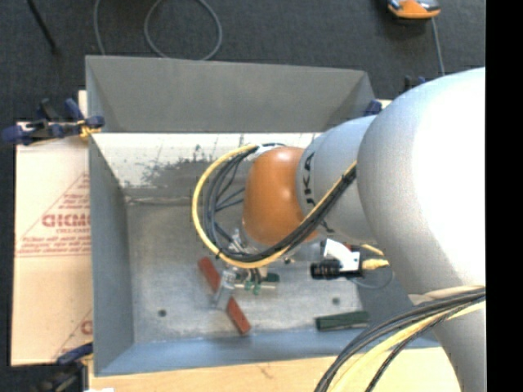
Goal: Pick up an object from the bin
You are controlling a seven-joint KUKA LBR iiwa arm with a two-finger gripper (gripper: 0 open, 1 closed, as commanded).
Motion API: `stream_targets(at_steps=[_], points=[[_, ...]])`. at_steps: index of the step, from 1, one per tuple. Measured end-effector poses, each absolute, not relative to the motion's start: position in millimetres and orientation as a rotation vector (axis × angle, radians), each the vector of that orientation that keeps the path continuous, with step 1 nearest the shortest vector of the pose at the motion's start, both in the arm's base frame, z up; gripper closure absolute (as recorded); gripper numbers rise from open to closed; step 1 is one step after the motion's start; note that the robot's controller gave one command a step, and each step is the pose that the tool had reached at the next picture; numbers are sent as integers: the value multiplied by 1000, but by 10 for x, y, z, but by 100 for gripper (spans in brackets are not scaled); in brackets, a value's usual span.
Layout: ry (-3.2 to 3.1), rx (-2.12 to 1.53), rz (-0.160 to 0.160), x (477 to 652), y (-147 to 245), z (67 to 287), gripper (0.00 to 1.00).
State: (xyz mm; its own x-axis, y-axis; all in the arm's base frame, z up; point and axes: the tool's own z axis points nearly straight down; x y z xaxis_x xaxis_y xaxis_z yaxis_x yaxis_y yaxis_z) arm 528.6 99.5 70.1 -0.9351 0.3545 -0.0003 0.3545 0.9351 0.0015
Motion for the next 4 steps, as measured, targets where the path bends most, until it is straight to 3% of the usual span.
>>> stream_targets(at_steps=[1,2,4], points=[[3087,565,4,5299,993,710,0],[3083,567,4,5311,986,722,100],[3083,562,4,5356,965,1726,100]])
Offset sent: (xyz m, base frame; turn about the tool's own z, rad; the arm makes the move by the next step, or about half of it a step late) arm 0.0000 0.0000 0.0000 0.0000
